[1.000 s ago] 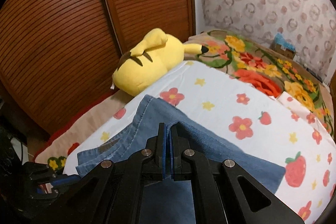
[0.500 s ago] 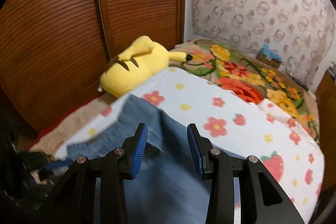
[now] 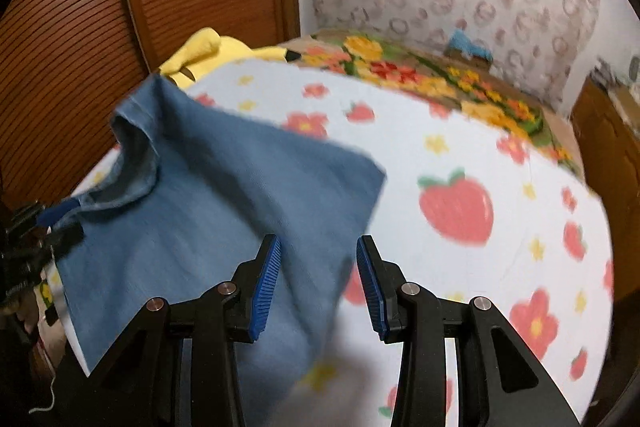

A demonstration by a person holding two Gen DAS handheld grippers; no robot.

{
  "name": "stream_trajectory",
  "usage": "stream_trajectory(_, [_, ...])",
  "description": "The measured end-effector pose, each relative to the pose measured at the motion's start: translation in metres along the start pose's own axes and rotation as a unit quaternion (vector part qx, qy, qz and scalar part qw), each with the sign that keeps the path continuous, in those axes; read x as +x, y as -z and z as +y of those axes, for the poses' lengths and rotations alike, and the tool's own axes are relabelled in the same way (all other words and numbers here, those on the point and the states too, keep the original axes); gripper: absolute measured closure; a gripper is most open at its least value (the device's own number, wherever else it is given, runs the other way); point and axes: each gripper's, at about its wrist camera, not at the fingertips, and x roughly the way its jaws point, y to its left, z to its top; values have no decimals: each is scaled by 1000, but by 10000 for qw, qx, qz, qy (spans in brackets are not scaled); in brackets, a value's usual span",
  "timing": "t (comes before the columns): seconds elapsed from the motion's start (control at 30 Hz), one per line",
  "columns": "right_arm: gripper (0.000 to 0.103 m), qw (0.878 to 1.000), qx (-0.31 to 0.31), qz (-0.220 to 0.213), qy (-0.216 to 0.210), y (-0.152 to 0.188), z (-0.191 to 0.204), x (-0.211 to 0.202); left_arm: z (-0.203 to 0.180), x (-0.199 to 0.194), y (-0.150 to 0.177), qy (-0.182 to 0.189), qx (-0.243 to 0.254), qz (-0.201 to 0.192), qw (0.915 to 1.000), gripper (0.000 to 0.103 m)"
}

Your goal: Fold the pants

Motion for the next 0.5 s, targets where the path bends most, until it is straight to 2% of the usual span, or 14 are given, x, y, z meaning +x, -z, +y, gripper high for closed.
stream_trajectory(0.13, [62,9994,251,152,-171,18,-4,7,1,-1,3,-23,38,-25,10000,95])
stream_trajectory(0.2, [62,9993,277,182,-170,23,-5,12,1,-6,3,-111,14,-144,9998,95])
stream_trajectory(0.27, [62,9991,344,173,-197,25,-6,13,0,-12,6,-531,108,-258,9982,95])
stream_trajectory(0.3, [61,9989,396,139,-219,26,-6,13,1,-12,9,-601,109,-231,9979,95])
stream_trajectory(0.37, [60,9988,425,77,-235,27,-9,13,8,-7,14,-589,25,-54,9982,95])
stream_trajectory(0.5, [59,9993,315,-16,-205,32,-12,13,9,-10,14,-545,8,-81,9985,95])
